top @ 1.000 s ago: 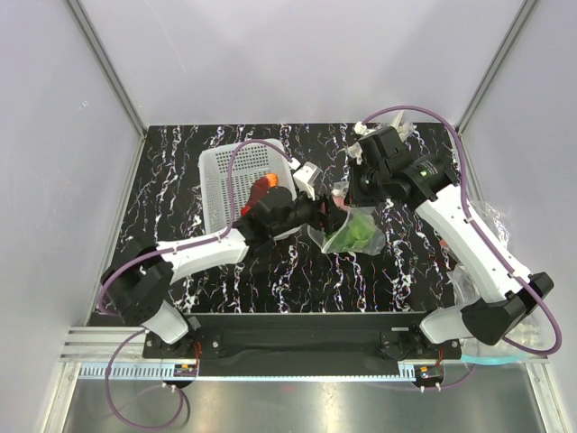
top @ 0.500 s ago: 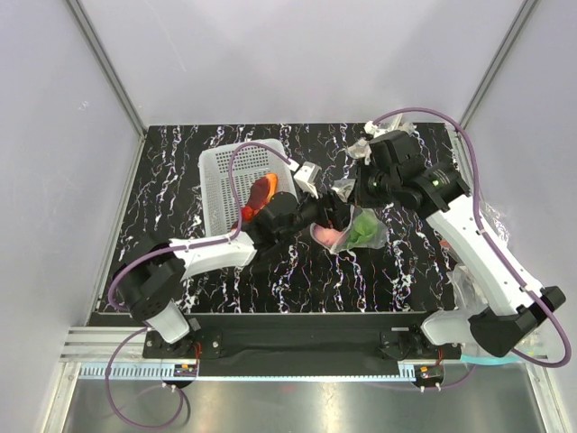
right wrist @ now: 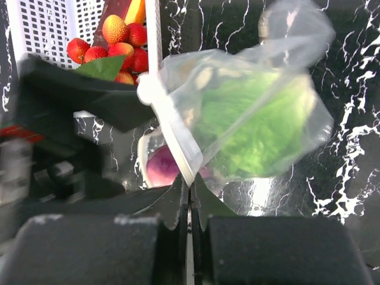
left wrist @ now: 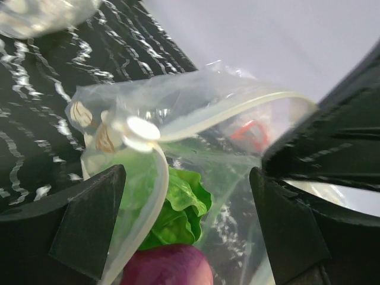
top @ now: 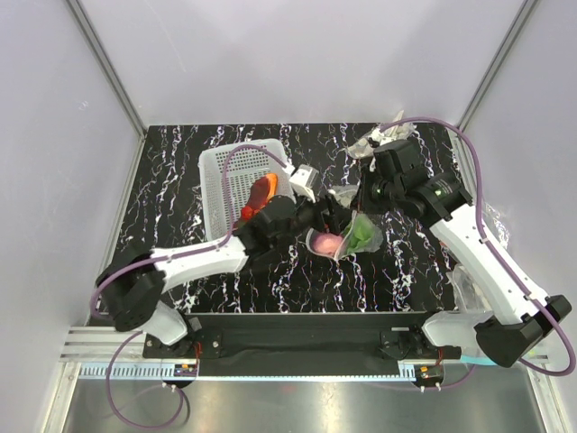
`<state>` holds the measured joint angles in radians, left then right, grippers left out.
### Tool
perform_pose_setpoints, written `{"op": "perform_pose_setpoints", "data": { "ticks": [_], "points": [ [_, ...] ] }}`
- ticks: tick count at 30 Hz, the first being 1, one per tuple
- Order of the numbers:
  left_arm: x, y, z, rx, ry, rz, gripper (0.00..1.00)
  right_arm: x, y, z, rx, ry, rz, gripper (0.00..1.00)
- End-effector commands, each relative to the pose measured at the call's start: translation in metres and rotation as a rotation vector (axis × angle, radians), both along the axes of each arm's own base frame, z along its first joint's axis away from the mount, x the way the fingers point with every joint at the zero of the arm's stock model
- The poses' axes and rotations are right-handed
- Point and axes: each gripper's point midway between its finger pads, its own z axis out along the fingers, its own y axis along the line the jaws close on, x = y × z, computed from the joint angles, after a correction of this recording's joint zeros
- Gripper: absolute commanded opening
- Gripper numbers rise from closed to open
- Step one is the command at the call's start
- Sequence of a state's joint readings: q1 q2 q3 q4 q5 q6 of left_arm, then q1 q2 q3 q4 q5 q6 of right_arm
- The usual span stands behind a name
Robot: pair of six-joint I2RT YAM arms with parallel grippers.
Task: Place the food in the zip-top bag and seal the zipper
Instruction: Place the fake vegetable in the zipper food storage bag.
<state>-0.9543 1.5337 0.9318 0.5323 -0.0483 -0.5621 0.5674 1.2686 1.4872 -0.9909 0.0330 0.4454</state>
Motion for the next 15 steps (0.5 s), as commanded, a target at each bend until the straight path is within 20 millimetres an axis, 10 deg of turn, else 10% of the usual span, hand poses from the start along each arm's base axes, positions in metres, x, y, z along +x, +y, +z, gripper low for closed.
{"op": "perform_pose_setpoints", "data": {
  "ticks": [1, 15],
  "points": [
    [-0.001, 0.035, 0.072, -0.053, -0.154, 0.102, 0.91, -0.001, 0.001, 0.012, 0.054, -0.038, -0.006, 0.0],
    [-0.041, 0.097, 0.012, 0.351, -0.016, 0.063, 0.9, 0.002, -0.003, 0.006, 0.057, -0.036, -0.014, 0.0]
  ]
}}
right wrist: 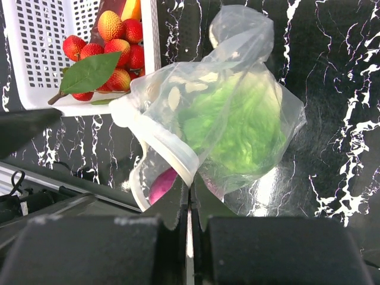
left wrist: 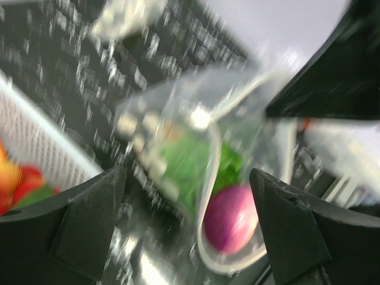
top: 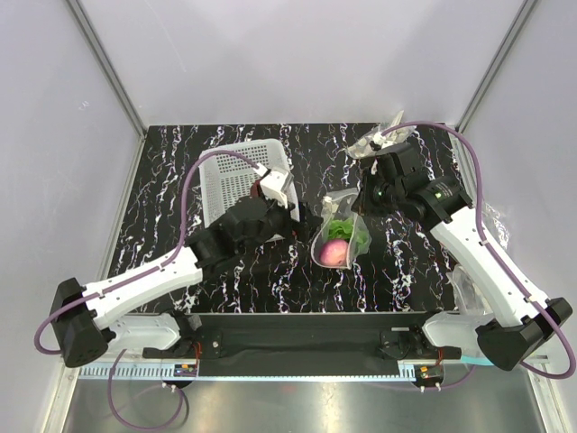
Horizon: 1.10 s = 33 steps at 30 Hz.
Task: Place the food in the zip-top bag and seal the zipper
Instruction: Place the fake vegetable in the zipper food storage bag.
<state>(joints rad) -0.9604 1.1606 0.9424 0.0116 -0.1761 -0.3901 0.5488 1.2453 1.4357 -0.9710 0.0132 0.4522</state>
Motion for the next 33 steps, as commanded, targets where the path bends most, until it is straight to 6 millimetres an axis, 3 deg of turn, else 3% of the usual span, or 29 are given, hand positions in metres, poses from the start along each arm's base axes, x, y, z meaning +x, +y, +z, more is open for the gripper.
{"op": "perform_pose_setpoints", "data": {
  "ticks": [1, 14, 18, 19, 22, 23, 26, 33],
  "points": [
    [-0.013, 0.008, -0.028, 0.12, 0.063, -0.032, 0.9, 0.005, 0.002, 0.016, 0.045, -0.055, -0.004, 0.0],
    [-0.025, -0.005, -0.075, 0.156, 0.183, -0.074, 0.79, 0.005, 0.001, 0.014, 0.047, -0.056, -0.009, 0.0],
    [-0.026, -0.007, -0.094, 0.179, 0.214, -0.08, 0.69, 0.004, 0.001, 0.013, 0.048, -0.053, -0.011, 0.0],
    [-0.027, -0.008, -0.097, 0.182, 0.221, -0.084, 0.66, 0.005, 0.001, 0.012, 0.049, -0.053, -0.011, 0.0],
    [-0.027, -0.011, -0.105, 0.185, 0.235, -0.092, 0.36, 0.003, 0.0, 0.013, 0.051, -0.057, -0.009, 0.0],
    [-0.027, -0.012, -0.105, 0.187, 0.236, -0.097, 0.22, 0.003, 0.0, 0.013, 0.05, -0.056, -0.009, 0.0],
    [-0.031, -0.02, -0.091, 0.152, 0.232, -0.138, 0.0, 0.002, -0.002, 0.009, 0.033, -0.046, -0.003, 0.0],
    [-0.048, -0.052, -0.004, -0.046, 0.201, -0.332, 0.0, 0.007, -0.017, 0.002, -0.092, -0.026, -0.02, 0.0]
  ]
}}
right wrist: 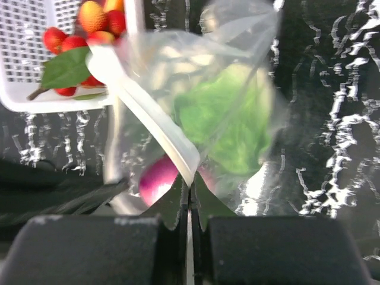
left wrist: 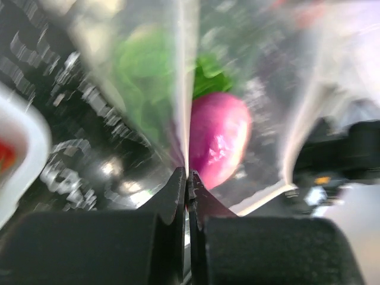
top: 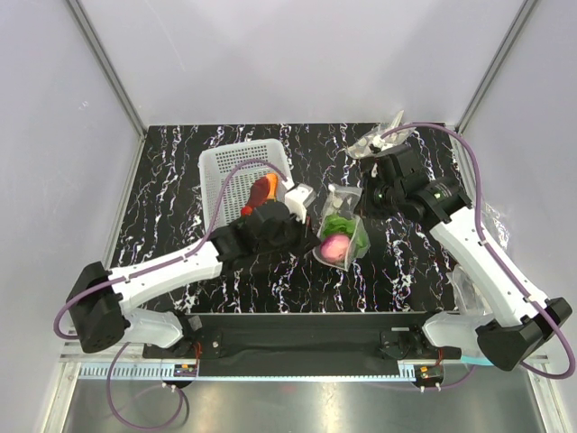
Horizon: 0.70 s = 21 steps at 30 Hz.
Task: Place the food in the zip-top bag and seal the zipper
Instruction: Place the fake vegetable in the zipper food storage bag.
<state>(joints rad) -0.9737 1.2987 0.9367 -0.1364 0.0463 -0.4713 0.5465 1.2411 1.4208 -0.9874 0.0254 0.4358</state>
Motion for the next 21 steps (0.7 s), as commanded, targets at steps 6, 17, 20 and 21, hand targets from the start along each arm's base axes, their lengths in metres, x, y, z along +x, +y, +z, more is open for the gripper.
{"op": "perform_pose_setpoints", "data": {
  "ticks": [6, 17, 20, 21],
  "points": [
    [-0.012, -0.034, 0.134, -0.331, -0.048, -0.199, 0.0, 0.008, -0.017, -0.01, -0.103, -0.002, -0.029, 0.0],
    [-0.002, -0.016, 0.096, -0.268, 0.039, -0.194, 0.0, -0.016, -0.014, 0.022, -0.007, -0.02, 0.013, 0.0],
    [-0.001, -0.012, 0.077, -0.193, 0.056, -0.192, 0.0, -0.025, -0.005, 0.039, 0.071, -0.04, 0.048, 0.0],
    [-0.001, -0.011, 0.073, -0.181, 0.06, -0.192, 0.0, -0.027, -0.002, 0.043, 0.092, -0.046, 0.057, 0.0]
  ]
}}
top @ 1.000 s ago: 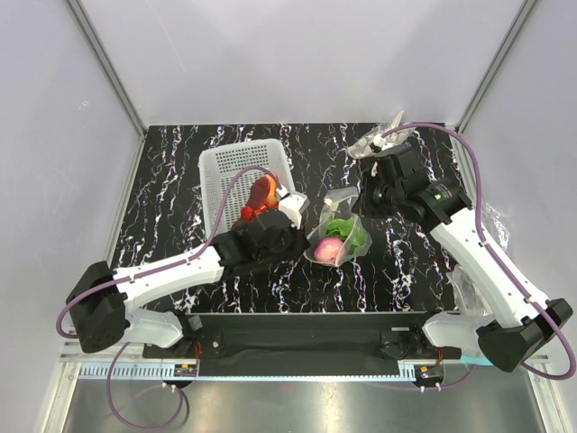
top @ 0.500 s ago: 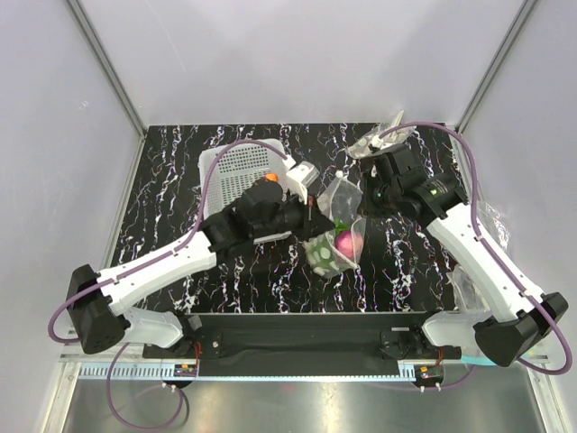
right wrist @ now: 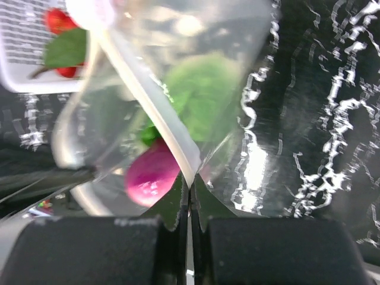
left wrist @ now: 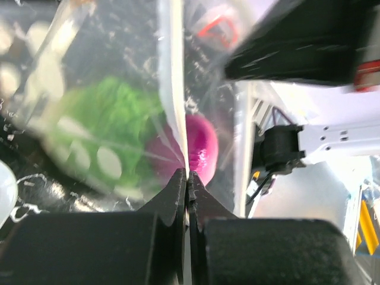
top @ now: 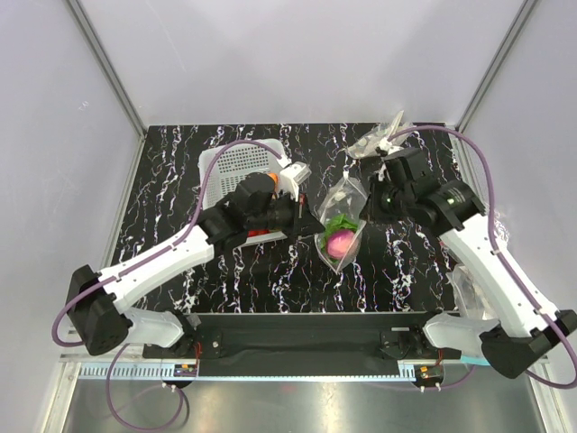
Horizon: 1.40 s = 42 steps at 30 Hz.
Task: Place the food in the zip-top bag and seal the zipper
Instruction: Place the fake vegetable in the zipper food storage bag, then zip the zipper food storage bag at the center of the board.
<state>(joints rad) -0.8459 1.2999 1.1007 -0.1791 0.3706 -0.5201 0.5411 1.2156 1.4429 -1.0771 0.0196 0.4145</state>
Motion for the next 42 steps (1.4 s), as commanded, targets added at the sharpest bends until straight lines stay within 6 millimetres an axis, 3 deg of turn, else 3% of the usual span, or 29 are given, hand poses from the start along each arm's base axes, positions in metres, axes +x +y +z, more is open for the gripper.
{"op": "perform_pose_setpoints", "data": {
  "ticks": [1, 5, 7, 9, 13, 14, 15, 18, 21, 23, 27, 31, 37, 42],
  "points": [
    [-0.003, 0.001, -0.009, 0.031, -0.01, -0.044, 0.0, -0.01, 0.013, 0.045, 0.148, -0.085, 0.049, 0.0],
    [-0.009, 0.002, -0.011, 0.009, 0.018, -0.069, 0.0, -0.018, 0.024, 0.062, 0.238, -0.103, 0.082, 0.0],
    [-0.018, 0.001, -0.007, -0.031, 0.041, -0.098, 0.0, -0.016, 0.021, 0.061, 0.225, -0.098, 0.066, 0.0],
    [-0.024, -0.004, -0.004, -0.077, 0.065, -0.129, 0.0, -0.011, 0.018, 0.052, 0.182, -0.084, 0.053, 0.01],
    [-0.018, -0.007, -0.026, -0.069, 0.11, -0.12, 0.0, 0.015, 0.013, 0.019, 0.074, -0.058, -0.004, 0.02],
    [-0.016, -0.006, -0.036, -0.062, 0.136, -0.11, 0.0, 0.022, 0.008, 0.014, 0.043, -0.065, -0.041, 0.17],
    [-0.007, -0.008, -0.03, -0.108, 0.136, -0.095, 0.0, 0.023, 0.007, 0.012, 0.036, -0.062, -0.051, 0.27],
    [-0.003, -0.011, -0.031, -0.15, 0.168, -0.105, 0.0, 0.017, 0.014, 0.013, 0.074, -0.055, -0.015, 0.52],
    [0.009, -0.008, -0.025, -0.167, 0.149, -0.054, 0.0, -0.002, 0.019, 0.018, 0.121, -0.043, 0.063, 0.67],
    [0.015, -0.006, -0.02, -0.191, 0.149, -0.036, 0.0, -0.018, 0.023, 0.016, 0.145, -0.001, 0.121, 0.71],
    [0.026, -0.002, -0.007, -0.268, 0.169, -0.01, 0.0, -0.049, 0.041, 0.005, 0.229, 0.091, 0.257, 0.75],
    [0.027, -0.002, 0.0, -0.282, 0.16, -0.003, 0.0, -0.069, 0.042, -0.005, 0.25, 0.11, 0.324, 0.73],
    [0.029, -0.002, 0.008, -0.298, 0.167, -0.006, 0.0, -0.074, 0.047, -0.026, 0.222, 0.168, 0.339, 0.68],
    [0.033, 0.0, 0.01, -0.285, 0.152, 0.014, 0.0, -0.071, 0.05, -0.007, 0.209, 0.093, 0.354, 0.71]
  ]
}}
